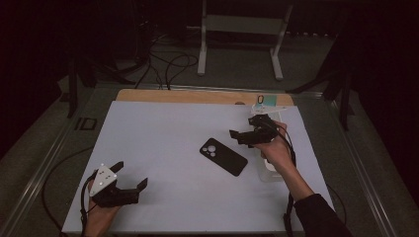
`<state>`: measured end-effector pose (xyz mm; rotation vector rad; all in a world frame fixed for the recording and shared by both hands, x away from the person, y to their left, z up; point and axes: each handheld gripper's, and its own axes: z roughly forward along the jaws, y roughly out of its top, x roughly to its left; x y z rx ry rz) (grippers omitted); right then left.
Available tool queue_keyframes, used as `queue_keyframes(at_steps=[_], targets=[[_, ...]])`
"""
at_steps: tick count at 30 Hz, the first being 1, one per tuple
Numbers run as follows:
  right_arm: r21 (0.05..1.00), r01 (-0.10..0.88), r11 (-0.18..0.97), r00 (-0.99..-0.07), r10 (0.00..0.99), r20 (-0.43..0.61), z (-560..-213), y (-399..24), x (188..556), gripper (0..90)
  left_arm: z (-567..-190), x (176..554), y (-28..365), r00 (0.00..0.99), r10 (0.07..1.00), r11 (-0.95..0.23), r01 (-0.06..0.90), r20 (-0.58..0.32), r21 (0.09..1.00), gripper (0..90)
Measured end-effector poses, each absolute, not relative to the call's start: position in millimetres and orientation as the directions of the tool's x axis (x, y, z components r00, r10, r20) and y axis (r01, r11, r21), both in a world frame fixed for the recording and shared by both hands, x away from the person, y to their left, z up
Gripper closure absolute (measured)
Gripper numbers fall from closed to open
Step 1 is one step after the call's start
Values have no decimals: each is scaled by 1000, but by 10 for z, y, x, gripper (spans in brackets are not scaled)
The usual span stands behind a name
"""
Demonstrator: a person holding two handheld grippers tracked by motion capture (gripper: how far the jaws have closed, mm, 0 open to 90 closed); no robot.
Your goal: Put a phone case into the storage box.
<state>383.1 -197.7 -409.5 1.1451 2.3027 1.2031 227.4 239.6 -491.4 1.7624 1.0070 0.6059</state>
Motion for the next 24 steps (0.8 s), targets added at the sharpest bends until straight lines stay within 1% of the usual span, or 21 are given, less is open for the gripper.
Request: queue_keyframes(at_steps=[11,17,20,24], targets=[[752,543,373,-670,733,120,-4256,-1787,3826,95,-4908,2269,2398,530,847,-172,353,-46,920,1],[733,557,389,-673,729,124,-4308,-1717,3825,95,-4905,2267,2402,530,847,-172,352,-44,920,1],[709,574,409,-671,731,122,-4362,-1674,3819,95,-4904,2266,2400,531,846,-174,352,-42,920,1],[696,591,408,-662,738,130,-4427,-1643,3810,94,-4903,2266,2398,531,846,-175,351,-42,920,1]])
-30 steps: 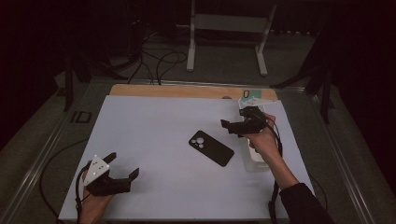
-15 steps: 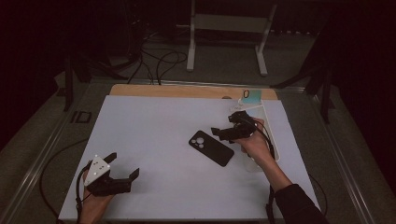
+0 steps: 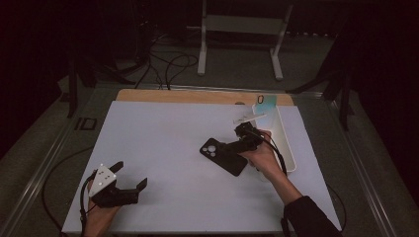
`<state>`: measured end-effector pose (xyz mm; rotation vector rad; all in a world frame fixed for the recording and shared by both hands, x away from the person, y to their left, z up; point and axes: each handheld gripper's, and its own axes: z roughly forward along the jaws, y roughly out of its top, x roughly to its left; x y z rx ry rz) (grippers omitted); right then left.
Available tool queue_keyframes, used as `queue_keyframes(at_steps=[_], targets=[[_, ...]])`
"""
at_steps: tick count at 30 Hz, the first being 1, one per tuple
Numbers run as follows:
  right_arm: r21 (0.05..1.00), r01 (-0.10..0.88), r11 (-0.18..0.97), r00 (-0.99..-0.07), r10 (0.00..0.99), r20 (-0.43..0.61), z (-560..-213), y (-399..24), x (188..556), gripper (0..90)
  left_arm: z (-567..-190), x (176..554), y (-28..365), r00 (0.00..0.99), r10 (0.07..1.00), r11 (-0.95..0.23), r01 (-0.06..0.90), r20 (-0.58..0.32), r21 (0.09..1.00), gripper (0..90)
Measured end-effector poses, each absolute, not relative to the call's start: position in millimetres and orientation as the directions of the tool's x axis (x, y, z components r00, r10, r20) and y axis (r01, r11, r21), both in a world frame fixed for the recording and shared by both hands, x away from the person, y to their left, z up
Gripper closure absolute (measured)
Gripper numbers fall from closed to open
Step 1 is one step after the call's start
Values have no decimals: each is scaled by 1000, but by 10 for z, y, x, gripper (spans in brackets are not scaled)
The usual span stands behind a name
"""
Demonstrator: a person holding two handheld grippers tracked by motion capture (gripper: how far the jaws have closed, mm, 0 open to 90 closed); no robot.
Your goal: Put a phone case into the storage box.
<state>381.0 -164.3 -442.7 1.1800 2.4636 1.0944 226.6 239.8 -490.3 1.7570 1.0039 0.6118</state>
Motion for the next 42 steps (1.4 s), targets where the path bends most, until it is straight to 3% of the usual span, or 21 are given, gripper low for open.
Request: queue_keyframes(at_steps=[42], targets=[[480,693,538,-646,759,80,-4905,-1381,3855,89,-4903,2265,2396,533,845,-177,351,-41,920,1]])
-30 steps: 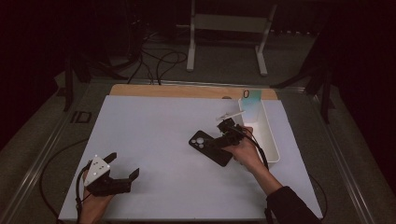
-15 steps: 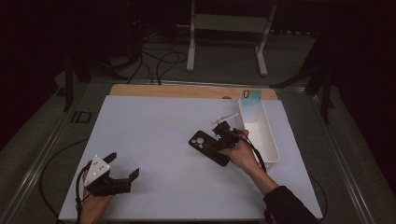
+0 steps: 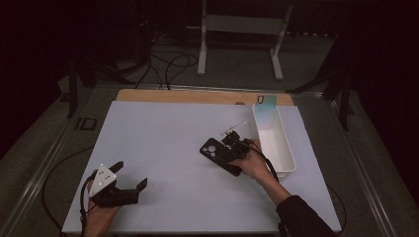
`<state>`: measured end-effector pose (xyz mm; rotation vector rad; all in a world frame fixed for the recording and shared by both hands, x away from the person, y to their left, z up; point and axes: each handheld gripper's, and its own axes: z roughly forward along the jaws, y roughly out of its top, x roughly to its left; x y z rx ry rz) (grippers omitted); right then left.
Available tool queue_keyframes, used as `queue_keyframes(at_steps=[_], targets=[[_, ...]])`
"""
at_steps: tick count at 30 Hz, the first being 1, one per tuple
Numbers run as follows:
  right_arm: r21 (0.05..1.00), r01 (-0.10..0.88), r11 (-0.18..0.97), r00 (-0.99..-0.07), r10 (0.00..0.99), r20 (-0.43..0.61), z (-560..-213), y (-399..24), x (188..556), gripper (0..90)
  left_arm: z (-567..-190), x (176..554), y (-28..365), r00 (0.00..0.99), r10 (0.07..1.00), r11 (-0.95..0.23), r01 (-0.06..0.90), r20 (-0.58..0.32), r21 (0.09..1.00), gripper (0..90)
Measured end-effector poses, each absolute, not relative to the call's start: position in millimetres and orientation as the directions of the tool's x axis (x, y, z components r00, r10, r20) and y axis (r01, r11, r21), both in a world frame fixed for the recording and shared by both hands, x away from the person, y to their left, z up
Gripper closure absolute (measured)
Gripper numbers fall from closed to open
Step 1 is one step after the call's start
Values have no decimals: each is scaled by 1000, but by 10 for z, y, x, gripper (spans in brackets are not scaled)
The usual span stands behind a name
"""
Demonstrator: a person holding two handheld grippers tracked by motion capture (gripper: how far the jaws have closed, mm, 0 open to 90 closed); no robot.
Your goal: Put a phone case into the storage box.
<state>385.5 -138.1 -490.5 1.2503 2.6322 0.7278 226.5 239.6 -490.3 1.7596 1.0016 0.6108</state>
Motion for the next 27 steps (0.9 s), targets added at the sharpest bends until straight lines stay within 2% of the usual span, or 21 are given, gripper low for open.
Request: queue_keyframes(at_steps=[24,27], targets=[[421,690,589,-661,749,35,-4997,-1329,3875,88,-4903,2266,2393,534,844,-178,351,-41,919,1],[406,691,598,-654,756,-1,-5015,-1325,3888,88,-4903,2266,2391,535,844,-179,351,-40,919,1]])
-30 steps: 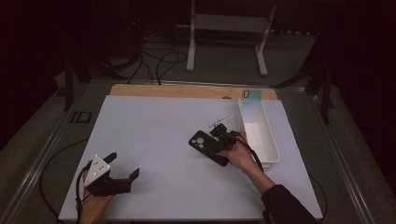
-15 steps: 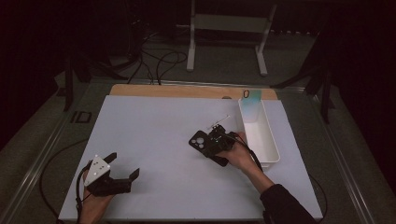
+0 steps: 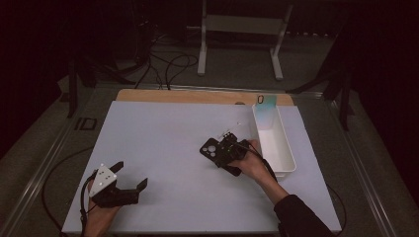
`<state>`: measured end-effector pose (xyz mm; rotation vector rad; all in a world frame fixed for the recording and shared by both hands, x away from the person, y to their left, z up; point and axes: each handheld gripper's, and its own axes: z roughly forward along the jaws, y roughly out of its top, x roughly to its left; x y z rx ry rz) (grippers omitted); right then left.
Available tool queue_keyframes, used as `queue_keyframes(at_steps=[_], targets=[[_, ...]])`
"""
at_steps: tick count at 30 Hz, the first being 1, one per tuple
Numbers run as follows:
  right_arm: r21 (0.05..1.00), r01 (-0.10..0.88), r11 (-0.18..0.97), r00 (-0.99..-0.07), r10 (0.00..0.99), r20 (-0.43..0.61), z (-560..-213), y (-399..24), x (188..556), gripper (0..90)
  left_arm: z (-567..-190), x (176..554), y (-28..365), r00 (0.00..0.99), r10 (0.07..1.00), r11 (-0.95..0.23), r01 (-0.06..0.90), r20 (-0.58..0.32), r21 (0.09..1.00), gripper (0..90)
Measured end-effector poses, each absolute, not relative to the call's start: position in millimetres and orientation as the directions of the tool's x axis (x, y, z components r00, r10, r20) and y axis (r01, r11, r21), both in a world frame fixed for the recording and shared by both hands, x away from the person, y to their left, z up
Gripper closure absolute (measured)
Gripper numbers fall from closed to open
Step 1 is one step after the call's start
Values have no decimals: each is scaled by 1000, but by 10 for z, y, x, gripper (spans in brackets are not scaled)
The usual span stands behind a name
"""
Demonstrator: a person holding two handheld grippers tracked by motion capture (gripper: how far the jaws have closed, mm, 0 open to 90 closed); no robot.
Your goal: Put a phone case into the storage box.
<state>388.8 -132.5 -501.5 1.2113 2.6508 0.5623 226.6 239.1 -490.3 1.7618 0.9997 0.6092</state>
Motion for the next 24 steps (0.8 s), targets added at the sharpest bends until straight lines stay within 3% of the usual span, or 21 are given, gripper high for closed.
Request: queue_keyframes(at_steps=[24], targets=[[341,708,619,-659,752,2,-5090,-1304,3893,88,-4902,2264,2389,535,844,-179,351,-39,919,1]])
